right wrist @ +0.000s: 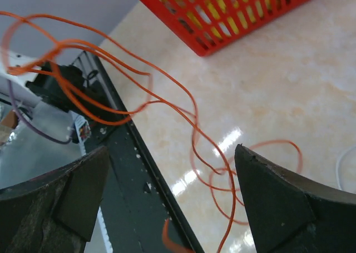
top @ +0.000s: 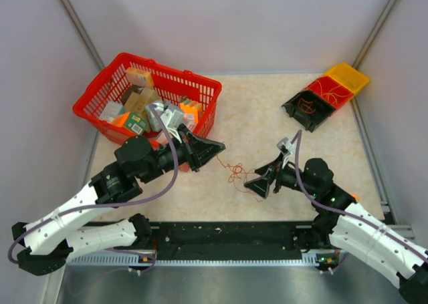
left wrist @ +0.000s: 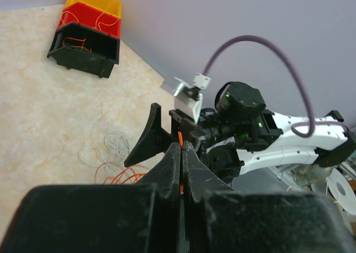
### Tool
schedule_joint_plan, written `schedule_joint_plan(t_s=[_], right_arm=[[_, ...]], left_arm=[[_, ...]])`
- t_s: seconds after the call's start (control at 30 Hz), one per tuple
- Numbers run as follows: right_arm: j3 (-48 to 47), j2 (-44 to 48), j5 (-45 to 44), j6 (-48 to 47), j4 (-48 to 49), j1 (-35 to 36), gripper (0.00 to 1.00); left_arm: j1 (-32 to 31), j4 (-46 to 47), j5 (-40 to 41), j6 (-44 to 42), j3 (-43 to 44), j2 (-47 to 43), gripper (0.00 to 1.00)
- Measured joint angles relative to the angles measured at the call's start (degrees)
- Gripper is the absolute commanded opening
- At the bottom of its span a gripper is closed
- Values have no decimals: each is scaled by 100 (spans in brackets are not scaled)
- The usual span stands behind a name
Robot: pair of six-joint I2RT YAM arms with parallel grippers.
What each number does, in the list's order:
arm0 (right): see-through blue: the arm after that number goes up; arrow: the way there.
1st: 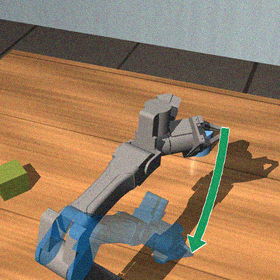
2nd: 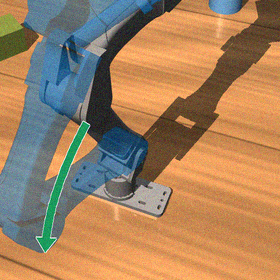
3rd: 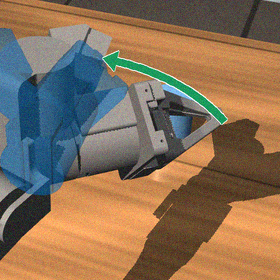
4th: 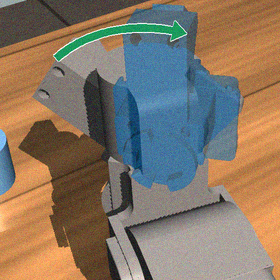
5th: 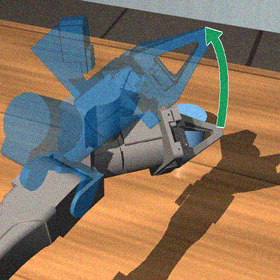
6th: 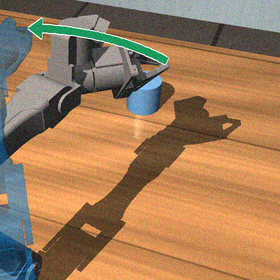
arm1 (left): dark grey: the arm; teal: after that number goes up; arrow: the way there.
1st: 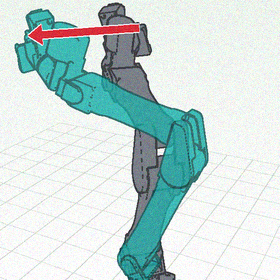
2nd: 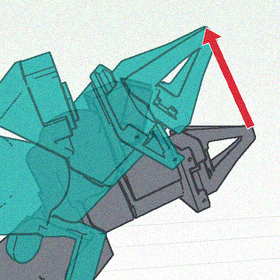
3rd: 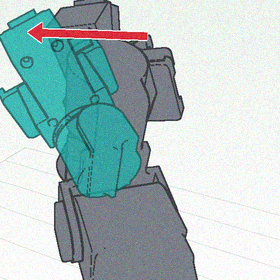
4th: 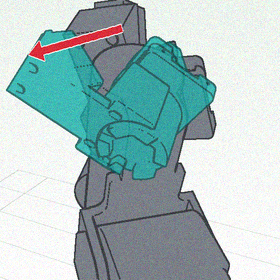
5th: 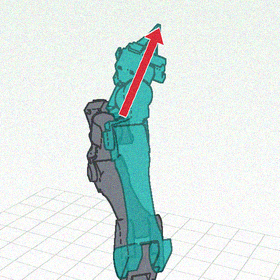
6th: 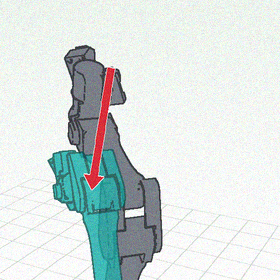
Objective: Untangle the cables
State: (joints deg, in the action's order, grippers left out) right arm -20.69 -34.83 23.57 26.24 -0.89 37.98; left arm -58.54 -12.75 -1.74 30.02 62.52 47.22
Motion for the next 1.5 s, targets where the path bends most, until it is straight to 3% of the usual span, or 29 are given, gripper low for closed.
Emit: schedule_joint_plan(t_s=[0.17,0.23,0.57,0.8,1.03,1.1,1.2,1.23,1.4,1.5], right_arm=[[334,4,179,380,1493,273,80],[389,-151,173,518,1803,378,73],[385,-1290,-105,887,3143,955,58],[334,-2087,-240,1003,3915,1517,57],[17,-2157,-837,796,3853,1589,52],[-2,-2142,-975,743,3858,1589,37],[-2,-2184,-1032,723,3906,1591,6],[-4,-2236,-1040,741,3954,1591,1],[33,-2374,-1364,848,3779,1591,0],[278,-2107,-2026,957,3368,1598,0]], left_arm=[[0,219,179,302,-66,190,0],[0,273,184,363,-103,236,0],[0,382,192,608,-284,269,0],[0,396,201,673,-380,170,0],[0,420,201,732,-409,96,0],[0,431,153,743,-411,81,0],[0,487,103,752,-415,79,0],[0,505,85,754,-415,79,0],[2,452,76,686,-413,55,0],[2,306,101,461,-404,-138,0]])
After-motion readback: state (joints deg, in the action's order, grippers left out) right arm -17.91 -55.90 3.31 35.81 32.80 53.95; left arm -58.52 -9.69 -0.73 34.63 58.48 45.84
